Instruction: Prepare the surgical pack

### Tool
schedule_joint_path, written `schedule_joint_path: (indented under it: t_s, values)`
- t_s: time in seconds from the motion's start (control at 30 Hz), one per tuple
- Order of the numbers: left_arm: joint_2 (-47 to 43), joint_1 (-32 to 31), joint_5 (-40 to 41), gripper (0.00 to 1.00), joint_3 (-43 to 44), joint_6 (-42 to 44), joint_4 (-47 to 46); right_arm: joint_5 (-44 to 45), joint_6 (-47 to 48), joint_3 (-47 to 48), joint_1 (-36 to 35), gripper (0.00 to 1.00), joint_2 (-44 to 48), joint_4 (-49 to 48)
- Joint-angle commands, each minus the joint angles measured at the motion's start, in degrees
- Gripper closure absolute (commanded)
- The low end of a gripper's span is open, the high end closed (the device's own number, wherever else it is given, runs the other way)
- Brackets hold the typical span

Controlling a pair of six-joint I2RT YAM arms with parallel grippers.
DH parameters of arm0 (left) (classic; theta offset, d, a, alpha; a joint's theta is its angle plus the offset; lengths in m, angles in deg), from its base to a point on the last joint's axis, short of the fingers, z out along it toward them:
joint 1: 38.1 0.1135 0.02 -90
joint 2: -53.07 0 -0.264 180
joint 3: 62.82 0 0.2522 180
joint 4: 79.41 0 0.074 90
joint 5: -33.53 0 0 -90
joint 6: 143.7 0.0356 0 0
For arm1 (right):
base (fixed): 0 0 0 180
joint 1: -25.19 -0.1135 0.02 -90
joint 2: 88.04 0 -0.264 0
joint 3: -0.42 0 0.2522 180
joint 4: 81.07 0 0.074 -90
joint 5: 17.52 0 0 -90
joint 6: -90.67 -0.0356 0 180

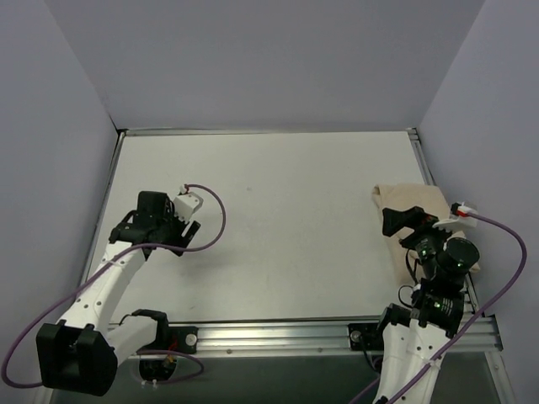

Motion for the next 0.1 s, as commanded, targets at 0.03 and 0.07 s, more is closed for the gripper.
schedule_joint_path:
  t_s: [0.03, 0.07]
  values:
    - [0.31, 0.29, 0.76, 0.19, 0.32, -0.49, -1.91, -0.48, 0.86, -0.33, -0.39, 0.00, 1.40, -3.14]
    - [0.31, 0.37, 0.76, 0.19, 0.32, -0.58, -1.83, -0.57, 0.86, -0.24, -0.47, 0.00, 1.05, -3.14]
